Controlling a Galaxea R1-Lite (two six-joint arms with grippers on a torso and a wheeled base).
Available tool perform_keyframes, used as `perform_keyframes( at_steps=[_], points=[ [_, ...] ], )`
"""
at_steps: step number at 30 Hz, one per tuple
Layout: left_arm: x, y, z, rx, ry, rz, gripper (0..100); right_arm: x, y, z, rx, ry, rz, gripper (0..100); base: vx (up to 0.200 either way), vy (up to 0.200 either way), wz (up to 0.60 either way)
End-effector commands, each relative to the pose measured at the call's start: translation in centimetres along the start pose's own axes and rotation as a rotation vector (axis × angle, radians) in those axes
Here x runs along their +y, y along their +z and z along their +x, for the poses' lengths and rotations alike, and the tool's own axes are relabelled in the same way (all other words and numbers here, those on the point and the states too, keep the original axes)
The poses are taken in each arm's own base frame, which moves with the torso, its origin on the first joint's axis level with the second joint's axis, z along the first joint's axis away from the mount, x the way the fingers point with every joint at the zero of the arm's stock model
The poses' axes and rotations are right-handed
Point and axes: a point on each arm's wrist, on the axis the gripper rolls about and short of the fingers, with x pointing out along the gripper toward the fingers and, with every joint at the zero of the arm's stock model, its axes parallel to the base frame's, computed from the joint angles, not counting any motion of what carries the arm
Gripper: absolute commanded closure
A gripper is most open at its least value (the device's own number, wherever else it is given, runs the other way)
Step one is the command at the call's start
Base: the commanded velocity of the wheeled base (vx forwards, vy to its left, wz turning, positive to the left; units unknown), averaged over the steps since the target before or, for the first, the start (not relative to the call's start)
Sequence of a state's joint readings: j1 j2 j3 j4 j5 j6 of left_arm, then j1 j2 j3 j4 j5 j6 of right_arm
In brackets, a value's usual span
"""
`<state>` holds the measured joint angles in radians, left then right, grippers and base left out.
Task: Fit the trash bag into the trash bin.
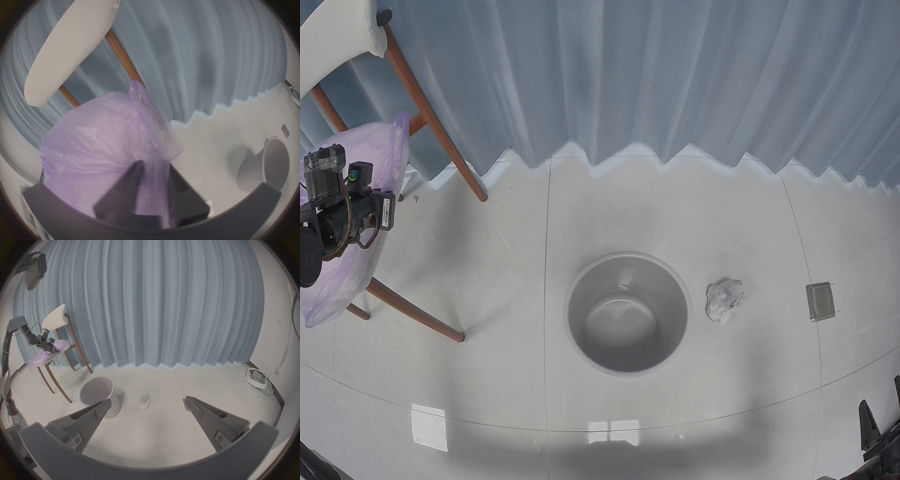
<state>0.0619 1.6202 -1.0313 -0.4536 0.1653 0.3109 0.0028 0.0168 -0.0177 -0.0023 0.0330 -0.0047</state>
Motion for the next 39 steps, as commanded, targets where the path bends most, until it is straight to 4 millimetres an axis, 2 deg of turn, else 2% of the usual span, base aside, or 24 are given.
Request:
perform_keyframes(
  at_steps=[1, 6, 10, 11, 12, 14, 20, 23, 28, 37, 39],
  points=[
    [0.1, -0.1, 0.1, 0.003, 0.004, -0.006, 100, 0.0, -0.5, 0.0, 0.002, 0.001, -0.001, 0, 0.000, 0.000, 0.00],
    [0.8, 0.9, -1.4, -0.031, 0.017, -0.042, 100, 0.0, -0.5, 0.0, 0.002, 0.001, 0.000, 0, 0.000, 0.000, 0.00],
    [1.2, 1.3, -3.7, -0.048, 0.011, -0.237, 100, 0.0, -0.5, 0.0, 0.002, 0.001, 0.000, 0, 0.000, 0.000, 0.00],
    [1.2, 1.3, -3.7, -0.048, 0.011, -0.237, 100, 0.0, -0.5, 0.0, 0.002, 0.001, 0.000, 0, 0.000, 0.000, 0.00],
    [1.4, 1.2, -4.9, -0.054, -0.019, -0.350, 100, 0.0, -0.5, 0.0, 0.002, 0.001, 0.000, 0, 0.000, 0.000, 0.00],
    [1.4, 1.0, -5.5, -0.057, -0.055, -0.421, 100, 0.0, -0.5, 0.0, 0.002, 0.001, 0.000, 0, 0.000, 0.000, 0.00],
    [1.1, -0.1, -8.2, -0.022, -0.274, -0.795, 100, 0.0, -0.5, 0.0, 0.002, 0.001, 0.000, 0, 0.000, 0.000, 0.00],
    [1.3, -0.6, -8.7, 0.019, -0.363, -0.962, 100, 0.0, -0.5, 0.0, 0.002, 0.000, 0.000, 0, 0.000, 0.000, 0.00],
    [2.0, 0.1, -9.3, -0.008, -0.428, -1.192, 100, 0.0, -0.5, 0.0, 0.002, -0.002, 0.000, 0, 0.000, 0.000, 0.00],
    [2.0, 1.4, -9.6, -0.107, -0.509, -1.321, 100, 0.0, -0.5, 0.0, 0.002, -0.004, 0.000, 0, 0.000, 0.000, 0.00],
    [1.2, 2.1, -10.0, -0.082, -0.585, -1.382, 100, 0.0, -0.5, 0.0, 0.002, -0.004, 0.000, 0, 0.000, 0.000, 0.00]
  ],
)
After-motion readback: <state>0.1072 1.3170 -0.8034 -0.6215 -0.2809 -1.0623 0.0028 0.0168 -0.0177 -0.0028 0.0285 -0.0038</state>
